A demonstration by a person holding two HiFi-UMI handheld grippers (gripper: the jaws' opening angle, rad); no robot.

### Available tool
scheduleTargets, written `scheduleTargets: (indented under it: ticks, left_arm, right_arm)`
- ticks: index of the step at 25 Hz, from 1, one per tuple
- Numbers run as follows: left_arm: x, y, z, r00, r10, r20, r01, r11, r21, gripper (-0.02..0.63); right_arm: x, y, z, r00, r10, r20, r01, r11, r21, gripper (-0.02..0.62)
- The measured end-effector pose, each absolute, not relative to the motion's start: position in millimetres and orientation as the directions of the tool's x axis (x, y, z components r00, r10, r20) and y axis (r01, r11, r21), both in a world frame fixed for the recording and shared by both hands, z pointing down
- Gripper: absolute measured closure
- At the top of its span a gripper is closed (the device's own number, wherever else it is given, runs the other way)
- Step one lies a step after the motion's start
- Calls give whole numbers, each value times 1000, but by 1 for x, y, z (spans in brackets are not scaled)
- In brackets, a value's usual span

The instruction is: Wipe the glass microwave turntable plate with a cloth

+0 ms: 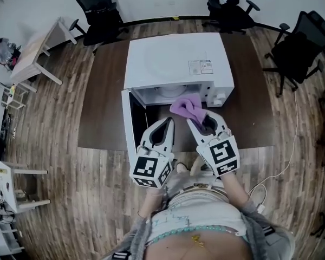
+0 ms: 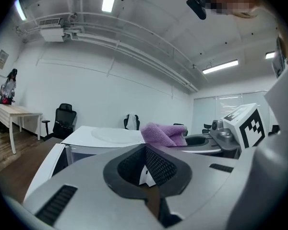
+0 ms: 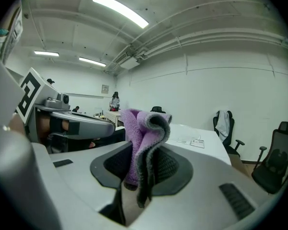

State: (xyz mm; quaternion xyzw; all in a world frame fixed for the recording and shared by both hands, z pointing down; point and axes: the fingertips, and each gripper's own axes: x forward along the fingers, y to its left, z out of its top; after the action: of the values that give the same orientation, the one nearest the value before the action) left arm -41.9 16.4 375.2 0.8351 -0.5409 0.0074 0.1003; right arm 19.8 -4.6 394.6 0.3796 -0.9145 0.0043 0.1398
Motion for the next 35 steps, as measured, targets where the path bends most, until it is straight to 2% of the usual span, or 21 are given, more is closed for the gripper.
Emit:
scheduleTargets:
  ticks: [9,16,24,29,35]
  left_arm:
    - [-25,-12,362,417,-906,68,-896,-397,202,595]
    - [-2,-50,336,406,-913,46,-909,-398,128,596]
    - [19,-92,307,417,-909,-1,-904,-415,100,595]
    - [42,-108,296,430,-902,24,-902,-431,-35,595]
    - [65,-122,307,485,-872,62,-871,-488,-54,596]
  right_arm:
    - [36,-44,382,-672,-697,250,-697,709,104,483]
    - [56,-75,363,-697,-686,207,-684,723,92,483]
    - [113,-107,355,-656,-738,158,-738,671,72,483]
    - [132,-117,344,-635,-762,128,-763,645,56,483]
    - [141,-123,345,-614,-780,116,-781,622,50,483]
